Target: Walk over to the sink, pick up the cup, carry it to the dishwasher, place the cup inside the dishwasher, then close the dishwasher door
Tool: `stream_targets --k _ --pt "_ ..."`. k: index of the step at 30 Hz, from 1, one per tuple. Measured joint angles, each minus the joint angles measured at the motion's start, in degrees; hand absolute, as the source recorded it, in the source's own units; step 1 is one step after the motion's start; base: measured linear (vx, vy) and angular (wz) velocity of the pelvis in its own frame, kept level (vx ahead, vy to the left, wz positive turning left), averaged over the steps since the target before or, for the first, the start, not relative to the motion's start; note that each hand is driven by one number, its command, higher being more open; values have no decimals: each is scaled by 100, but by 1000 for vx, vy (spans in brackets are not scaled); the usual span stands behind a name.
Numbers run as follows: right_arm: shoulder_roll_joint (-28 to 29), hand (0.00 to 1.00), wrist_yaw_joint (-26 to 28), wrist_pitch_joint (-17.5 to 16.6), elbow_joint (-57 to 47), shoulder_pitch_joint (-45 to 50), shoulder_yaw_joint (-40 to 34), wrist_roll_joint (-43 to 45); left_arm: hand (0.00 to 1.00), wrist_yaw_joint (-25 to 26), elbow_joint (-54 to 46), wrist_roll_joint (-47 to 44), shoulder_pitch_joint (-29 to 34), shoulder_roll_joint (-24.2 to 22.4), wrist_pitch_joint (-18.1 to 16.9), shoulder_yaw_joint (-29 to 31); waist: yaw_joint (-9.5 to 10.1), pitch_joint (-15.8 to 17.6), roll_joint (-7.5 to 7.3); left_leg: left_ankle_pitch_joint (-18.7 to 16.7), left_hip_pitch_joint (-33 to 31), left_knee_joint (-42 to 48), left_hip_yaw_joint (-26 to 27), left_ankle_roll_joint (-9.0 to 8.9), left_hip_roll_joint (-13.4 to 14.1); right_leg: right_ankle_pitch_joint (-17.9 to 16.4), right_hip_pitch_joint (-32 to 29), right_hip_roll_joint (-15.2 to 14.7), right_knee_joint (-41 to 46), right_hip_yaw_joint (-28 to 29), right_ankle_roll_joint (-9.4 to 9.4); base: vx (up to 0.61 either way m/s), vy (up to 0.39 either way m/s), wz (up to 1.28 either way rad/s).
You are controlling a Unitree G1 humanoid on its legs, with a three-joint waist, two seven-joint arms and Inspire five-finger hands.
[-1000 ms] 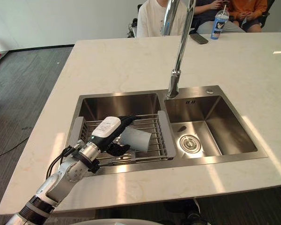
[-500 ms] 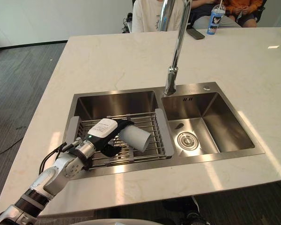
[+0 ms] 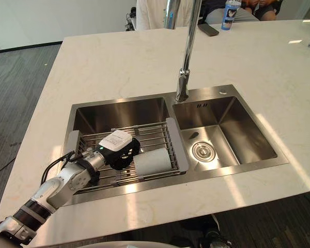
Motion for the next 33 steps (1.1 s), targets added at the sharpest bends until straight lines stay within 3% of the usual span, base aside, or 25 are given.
stream_targets --k 20,21,33 --pt "31 90 -5 73 11 9 -17 2 30 614 -283 -806 309 -779 211 1253 112 11 -8 0 94 -1 -52 1 -2 8 117 -3 7 -52 5 -14 0 1" --pt "32 90 -5 73 11 10 -17 1 90 642 -342 -809 345 -802 218 1299 115 11 -8 0 95 -2 -52 1 -2 8 118 -3 8 -53 5 -32 -4 0" --pt "98 90 -34 123 33 84 -19 0 90 898 -1392 -1158 943 -1434 328 1856 206 37 -56 3 122 0 -87 0 -3 6 169 -4 6 -64 8 -3 -2 1"
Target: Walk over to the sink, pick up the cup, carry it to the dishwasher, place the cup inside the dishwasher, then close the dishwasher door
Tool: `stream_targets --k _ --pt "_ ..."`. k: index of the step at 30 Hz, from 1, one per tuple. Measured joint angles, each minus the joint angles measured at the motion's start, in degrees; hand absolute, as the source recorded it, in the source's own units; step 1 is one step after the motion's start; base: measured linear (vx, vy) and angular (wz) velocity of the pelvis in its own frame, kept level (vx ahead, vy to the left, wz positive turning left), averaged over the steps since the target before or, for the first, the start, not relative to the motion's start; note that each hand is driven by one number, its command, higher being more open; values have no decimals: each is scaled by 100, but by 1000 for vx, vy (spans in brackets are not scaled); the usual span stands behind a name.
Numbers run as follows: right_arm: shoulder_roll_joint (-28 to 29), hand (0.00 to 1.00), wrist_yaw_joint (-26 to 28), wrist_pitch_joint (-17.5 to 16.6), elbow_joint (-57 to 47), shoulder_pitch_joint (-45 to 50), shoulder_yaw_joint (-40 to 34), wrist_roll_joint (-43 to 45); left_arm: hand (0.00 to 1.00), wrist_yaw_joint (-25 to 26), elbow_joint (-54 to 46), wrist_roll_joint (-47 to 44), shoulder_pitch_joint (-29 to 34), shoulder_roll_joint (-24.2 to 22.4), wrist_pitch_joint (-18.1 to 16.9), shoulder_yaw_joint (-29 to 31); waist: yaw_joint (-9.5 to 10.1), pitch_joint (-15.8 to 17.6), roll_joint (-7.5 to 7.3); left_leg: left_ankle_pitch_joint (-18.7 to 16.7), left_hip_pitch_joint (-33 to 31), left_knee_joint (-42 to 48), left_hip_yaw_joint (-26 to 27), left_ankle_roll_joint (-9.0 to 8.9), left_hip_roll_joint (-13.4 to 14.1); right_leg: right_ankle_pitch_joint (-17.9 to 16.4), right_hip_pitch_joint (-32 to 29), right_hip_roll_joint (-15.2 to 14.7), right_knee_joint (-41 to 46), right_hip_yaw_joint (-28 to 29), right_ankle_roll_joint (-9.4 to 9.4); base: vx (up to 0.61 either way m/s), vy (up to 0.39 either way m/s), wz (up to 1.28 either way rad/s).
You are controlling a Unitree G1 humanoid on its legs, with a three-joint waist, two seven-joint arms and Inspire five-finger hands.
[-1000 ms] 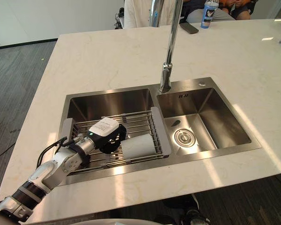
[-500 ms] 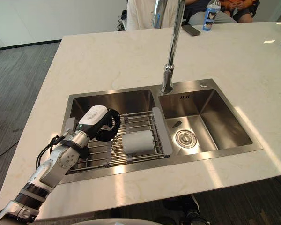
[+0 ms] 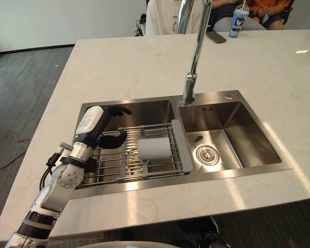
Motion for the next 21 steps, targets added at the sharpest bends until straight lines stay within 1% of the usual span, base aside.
stream_targets --k 3,5,8,11,14,21 --pt "15 90 0 7 60 30 -54 -1 90 -1 -600 -178 211 -319 -9 3 42 -2 0 12 -8 1 -17 2 5 0 0 6 13 -11 -1 0 0 0" --pt "15 90 1 10 98 40 -57 -1 90 -6 -829 -238 261 -464 -12 -7 44 -5 2 28 -18 1 -35 4 8 0 -2 11 22 -27 -1 -32 -12 5" --pt "15 90 1 13 128 47 -52 -2 90 -23 -1141 -279 399 -576 -17 -79 43 -15 10 53 -31 -1 -66 11 11 -1 -10 15 49 -56 -2 -41 -10 5" --pt "15 90 1 18 197 47 -48 -2 90 -77 -1208 -279 445 -640 -20 -295 83 -21 8 77 -38 -1 -90 24 8 -2 -18 13 81 -75 -4 -44 -4 4" --pt "15 90 2 21 206 51 -38 -2 90 -198 -1212 -278 566 -670 -21 -529 91 -84 1 97 -83 -1 -108 32 6 -2 -65 12 104 -88 -4 -47 0 3" --pt "13 90 0 40 219 45 -23 -2 90 -517 -1136 -273 817 -750 -23 -972 116 -101 -1 118 -85 -1 -160 36 1 -2 -54 13 115 -141 -2 -4 -5 2"
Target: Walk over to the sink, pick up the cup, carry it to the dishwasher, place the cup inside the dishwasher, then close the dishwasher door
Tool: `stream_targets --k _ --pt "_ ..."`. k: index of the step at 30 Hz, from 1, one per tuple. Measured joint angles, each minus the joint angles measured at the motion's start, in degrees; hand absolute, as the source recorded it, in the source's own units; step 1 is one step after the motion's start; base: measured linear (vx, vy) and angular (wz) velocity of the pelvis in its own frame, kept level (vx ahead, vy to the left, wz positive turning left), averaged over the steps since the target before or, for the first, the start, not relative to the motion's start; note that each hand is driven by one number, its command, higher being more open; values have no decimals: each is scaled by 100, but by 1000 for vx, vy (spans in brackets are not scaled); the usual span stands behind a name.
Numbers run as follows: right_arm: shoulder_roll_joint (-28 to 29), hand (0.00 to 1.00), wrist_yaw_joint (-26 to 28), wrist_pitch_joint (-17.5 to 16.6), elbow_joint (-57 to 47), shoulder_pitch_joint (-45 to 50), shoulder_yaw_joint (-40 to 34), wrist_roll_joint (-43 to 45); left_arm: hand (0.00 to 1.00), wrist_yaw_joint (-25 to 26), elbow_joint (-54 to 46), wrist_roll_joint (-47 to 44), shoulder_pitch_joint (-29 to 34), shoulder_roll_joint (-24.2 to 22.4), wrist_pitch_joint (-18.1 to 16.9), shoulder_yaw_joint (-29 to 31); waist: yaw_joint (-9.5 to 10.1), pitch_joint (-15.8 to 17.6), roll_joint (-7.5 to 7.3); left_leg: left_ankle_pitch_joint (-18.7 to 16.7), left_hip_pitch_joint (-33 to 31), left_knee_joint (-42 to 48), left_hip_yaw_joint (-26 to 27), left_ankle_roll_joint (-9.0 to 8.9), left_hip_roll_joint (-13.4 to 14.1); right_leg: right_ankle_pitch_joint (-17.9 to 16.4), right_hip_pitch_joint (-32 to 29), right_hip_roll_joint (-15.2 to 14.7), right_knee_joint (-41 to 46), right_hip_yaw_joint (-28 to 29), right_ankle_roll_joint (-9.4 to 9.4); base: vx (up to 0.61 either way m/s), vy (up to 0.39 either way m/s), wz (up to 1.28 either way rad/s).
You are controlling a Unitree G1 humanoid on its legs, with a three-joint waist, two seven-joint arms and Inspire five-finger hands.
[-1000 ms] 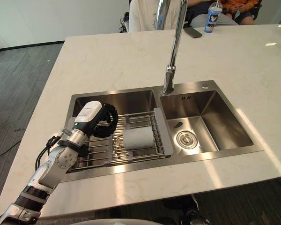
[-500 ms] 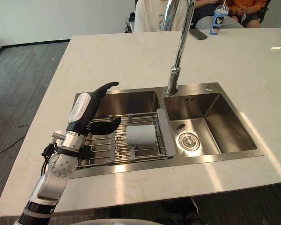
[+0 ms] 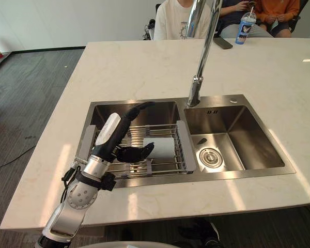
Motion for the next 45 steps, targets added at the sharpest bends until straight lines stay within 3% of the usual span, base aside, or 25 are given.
stream_targets --k 16,45 --pt "-12 90 -5 15 -8 -13 58 1 90 41 1059 1075 48 -109 225 -207 -5 -5 1 1 8 0 -14 -9 1 -1 19 0 -54 -13 0 -2 -1 0" --pt "-10 90 -3 85 -36 -42 67 5 90 3 2302 1952 -987 -186 520 -682 -151 -23 27 -30 17 -1 60 -23 4 4 15 4 -105 53 0 0 0 0"
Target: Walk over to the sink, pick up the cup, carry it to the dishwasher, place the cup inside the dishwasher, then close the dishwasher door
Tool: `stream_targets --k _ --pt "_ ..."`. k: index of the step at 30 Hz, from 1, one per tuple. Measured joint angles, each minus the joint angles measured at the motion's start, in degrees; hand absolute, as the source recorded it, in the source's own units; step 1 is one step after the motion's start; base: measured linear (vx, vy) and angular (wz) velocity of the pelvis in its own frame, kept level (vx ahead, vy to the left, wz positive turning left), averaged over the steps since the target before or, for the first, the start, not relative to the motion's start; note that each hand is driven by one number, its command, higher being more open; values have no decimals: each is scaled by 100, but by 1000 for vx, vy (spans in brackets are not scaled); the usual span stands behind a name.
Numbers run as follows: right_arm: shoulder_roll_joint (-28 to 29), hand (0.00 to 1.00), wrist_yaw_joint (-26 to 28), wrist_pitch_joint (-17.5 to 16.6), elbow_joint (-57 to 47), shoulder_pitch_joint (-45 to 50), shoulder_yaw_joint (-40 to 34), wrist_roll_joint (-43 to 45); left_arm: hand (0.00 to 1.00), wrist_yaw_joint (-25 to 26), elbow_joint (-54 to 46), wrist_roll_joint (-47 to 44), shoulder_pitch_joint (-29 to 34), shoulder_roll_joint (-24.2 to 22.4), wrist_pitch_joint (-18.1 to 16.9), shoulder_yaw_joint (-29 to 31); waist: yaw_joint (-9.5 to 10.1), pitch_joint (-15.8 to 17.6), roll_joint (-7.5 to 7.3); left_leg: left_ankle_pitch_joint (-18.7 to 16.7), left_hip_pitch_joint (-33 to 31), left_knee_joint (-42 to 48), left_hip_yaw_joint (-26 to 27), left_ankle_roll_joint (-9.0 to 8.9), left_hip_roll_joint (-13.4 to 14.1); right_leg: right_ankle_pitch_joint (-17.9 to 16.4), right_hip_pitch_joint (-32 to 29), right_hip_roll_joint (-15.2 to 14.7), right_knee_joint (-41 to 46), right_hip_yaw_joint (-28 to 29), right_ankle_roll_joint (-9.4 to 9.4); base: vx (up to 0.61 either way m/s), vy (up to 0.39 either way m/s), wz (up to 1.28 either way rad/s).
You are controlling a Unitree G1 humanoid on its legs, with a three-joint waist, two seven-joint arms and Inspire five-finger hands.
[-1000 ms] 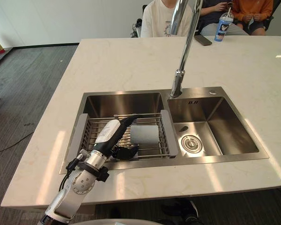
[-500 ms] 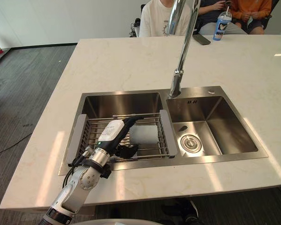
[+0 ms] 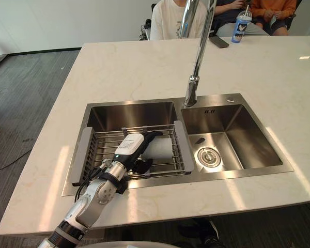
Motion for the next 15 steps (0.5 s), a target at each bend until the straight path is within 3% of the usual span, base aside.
stream_targets --k 4,5,15 --pt "-12 90 8 53 1 -7 16 0 90 -143 231 93 -234 -44 80 -17 -10 -18 23 -7 18 0 30 1 1 1 0 -1 2 28 -1 0 0 -4" --pt "-15 90 13 58 1 -9 15 0 30 -187 302 135 -302 -49 118 -30 -24 -26 34 -9 24 0 38 0 3 1 0 0 3 36 -1 0 0 0" --pt "-15 90 69 149 2 -88 16 0 30 -236 916 138 -865 -137 485 143 -156 -43 40 -55 41 0 125 -21 23 7 -12 13 -22 122 -5 7 -4 -4"
